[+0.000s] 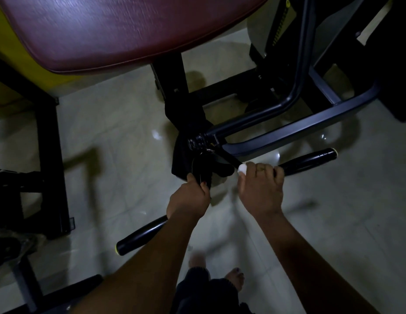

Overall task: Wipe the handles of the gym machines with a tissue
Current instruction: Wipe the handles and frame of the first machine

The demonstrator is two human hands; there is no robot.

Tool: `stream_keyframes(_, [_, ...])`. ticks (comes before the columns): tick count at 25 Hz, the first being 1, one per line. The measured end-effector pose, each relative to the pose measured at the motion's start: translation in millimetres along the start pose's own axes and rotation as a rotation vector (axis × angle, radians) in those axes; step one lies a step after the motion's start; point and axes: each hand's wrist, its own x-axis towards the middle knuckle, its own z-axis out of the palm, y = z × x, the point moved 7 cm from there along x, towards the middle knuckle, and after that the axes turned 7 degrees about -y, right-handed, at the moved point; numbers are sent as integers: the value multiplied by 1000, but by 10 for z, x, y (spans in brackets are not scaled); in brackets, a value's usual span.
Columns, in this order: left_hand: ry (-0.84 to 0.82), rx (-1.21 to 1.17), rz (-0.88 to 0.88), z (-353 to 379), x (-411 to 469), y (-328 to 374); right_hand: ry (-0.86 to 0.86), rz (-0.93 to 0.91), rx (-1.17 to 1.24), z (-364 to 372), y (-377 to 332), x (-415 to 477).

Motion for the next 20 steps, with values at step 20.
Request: stream_keyframes(20, [4, 2, 17, -18, -31, 31, 406, -30, 329, -12, 38, -341])
